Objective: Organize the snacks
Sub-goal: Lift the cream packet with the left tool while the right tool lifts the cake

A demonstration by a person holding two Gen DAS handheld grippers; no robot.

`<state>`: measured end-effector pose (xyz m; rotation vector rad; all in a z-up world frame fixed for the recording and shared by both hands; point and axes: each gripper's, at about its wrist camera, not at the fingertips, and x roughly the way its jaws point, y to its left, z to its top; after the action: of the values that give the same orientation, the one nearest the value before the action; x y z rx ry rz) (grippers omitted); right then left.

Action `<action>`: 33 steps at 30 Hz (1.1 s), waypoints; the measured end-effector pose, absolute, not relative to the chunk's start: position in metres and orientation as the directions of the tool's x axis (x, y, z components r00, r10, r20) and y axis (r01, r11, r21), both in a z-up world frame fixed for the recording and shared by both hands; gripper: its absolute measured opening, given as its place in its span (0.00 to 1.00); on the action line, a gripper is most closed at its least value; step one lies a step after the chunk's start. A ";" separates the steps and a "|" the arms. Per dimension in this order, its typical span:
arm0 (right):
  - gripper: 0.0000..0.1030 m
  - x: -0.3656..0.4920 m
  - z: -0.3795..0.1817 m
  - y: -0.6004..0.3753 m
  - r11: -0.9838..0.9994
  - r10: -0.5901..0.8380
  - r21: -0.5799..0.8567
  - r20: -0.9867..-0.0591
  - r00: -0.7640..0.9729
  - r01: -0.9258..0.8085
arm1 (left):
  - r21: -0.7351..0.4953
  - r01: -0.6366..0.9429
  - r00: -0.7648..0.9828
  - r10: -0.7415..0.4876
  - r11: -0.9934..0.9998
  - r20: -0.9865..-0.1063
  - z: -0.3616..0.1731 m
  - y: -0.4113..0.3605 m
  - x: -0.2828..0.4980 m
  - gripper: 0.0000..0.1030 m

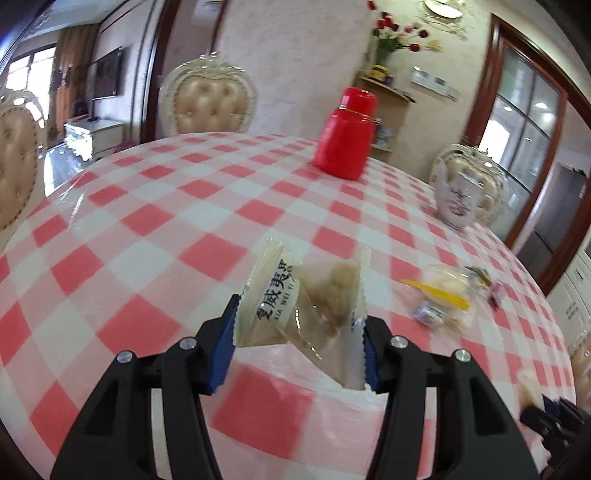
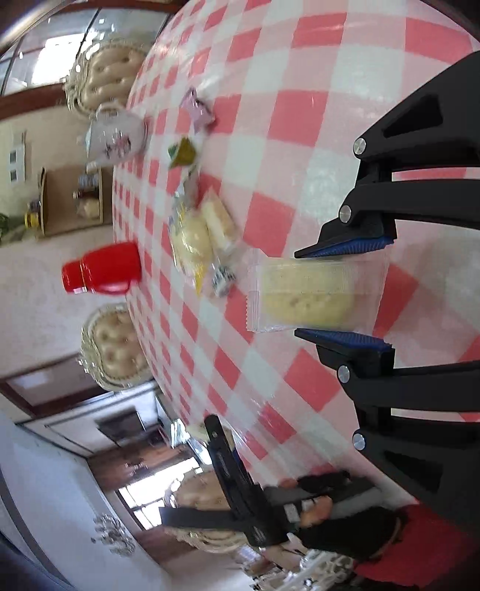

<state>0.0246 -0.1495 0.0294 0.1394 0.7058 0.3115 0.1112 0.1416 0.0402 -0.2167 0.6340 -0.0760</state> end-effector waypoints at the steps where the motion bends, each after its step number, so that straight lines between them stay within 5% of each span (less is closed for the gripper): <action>1: 0.34 0.028 0.027 -0.152 0.947 0.319 0.232 -0.623 0.715 -0.221 | -0.216 0.002 0.803 -0.130 0.976 -0.581 0.040 0.133 0.107 0.54; 17: 0.34 0.019 0.017 -0.209 0.953 0.244 0.297 -0.634 0.734 -0.060 | -0.088 0.111 0.737 -0.142 0.990 -0.661 0.026 -0.026 0.031 0.54; 33: 0.34 -0.052 0.022 -0.228 0.945 0.258 0.319 -0.601 0.756 -0.069 | -0.099 0.113 0.745 -0.150 0.989 -0.650 0.046 -0.039 -0.022 0.54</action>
<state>-0.0515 -0.2283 0.0224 0.2872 0.6929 0.1811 -0.0216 -0.0393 0.0462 -0.0546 0.7156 -0.1443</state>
